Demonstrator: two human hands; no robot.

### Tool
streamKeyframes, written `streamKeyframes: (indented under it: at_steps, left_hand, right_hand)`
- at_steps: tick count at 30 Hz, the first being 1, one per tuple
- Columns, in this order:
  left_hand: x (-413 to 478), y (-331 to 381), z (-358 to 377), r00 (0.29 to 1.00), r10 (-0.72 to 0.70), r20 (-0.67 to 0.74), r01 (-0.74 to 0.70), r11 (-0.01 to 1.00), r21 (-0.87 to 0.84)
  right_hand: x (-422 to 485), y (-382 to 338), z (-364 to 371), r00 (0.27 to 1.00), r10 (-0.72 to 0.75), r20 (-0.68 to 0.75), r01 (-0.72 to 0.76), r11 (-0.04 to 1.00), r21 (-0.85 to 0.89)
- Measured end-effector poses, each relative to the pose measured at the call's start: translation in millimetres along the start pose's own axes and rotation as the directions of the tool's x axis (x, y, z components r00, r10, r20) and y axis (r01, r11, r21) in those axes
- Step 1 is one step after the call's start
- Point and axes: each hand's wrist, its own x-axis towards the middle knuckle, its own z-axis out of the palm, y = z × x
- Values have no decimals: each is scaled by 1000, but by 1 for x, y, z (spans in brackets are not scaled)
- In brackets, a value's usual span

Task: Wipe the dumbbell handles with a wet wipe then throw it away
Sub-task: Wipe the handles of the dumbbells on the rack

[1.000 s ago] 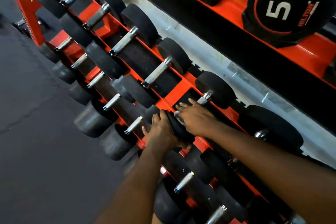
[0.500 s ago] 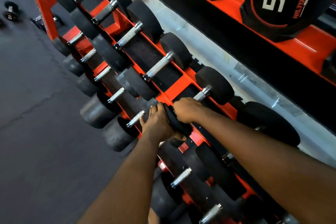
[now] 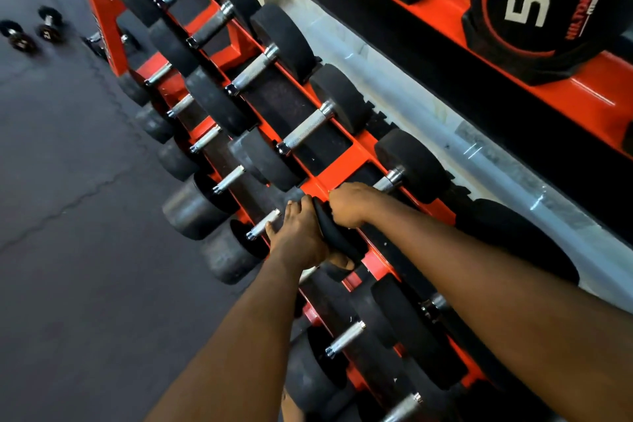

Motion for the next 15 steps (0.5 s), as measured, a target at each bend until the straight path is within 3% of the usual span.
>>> streamKeyframes:
  at_steps: [5, 7, 12, 15]
  left_hand:
    - [-1, 4, 3, 1000, -14, 20, 14, 1000, 16]
    - [0, 5, 0, 999, -16, 32, 15, 1000, 19]
    - [0, 1, -2, 999, -21, 44, 19, 999, 47]
    - [-1, 1, -1, 1000, -3, 3, 3, 999, 54]
  right_hand:
    - [-34, 14, 27, 943, -192, -270, 147, 973, -178]
    - [-30, 14, 29, 950, -184, -252, 132, 969, -210]
    - [-2, -3, 3, 1000, -18, -8, 17, 1000, -26]
    - [-11, -1, 7, 997, -47, -66, 44, 997, -59]
